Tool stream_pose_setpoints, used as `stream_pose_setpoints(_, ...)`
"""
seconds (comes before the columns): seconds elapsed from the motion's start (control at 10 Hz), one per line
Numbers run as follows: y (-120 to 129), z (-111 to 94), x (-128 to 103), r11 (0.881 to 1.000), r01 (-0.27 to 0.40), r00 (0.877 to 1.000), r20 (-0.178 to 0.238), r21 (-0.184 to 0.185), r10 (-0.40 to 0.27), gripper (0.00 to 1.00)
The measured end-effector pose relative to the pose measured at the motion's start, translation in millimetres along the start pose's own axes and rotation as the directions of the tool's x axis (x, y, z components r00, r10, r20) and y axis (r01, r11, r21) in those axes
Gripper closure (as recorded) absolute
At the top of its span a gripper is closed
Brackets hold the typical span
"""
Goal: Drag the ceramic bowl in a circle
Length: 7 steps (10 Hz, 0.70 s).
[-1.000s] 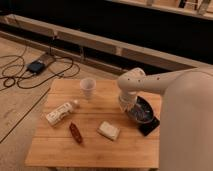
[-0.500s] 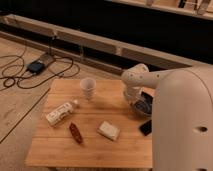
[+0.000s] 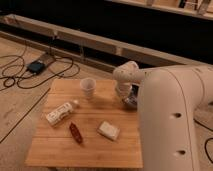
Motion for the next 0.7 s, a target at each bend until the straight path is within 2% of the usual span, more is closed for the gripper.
stream_pose_setpoints(0.1,12.6,0.9,-7.1,0.999,0.026,1.0,0.007,-0.02,-0.026,0.98)
stream_pose_setpoints(0.3,27.1,-0.7,-12.9,0.998,0.046,0.999,0.02,-0.045,-0.045,0.84)
stream_pose_setpoints(0.5,40.1,-5.0,-18.7,0.996,0.064,0.997,0.041,-0.07,-0.061,0.61)
stream_pose_setpoints(0.6,41.9,-5.5,-18.9,0.995,0.069,0.997,0.044,-0.073,-0.066,0.53)
stream_pose_setpoints(0.7,42.3,-5.3,-17.2,0.994,0.072,0.997,0.043,-0.076,-0.069,0.41)
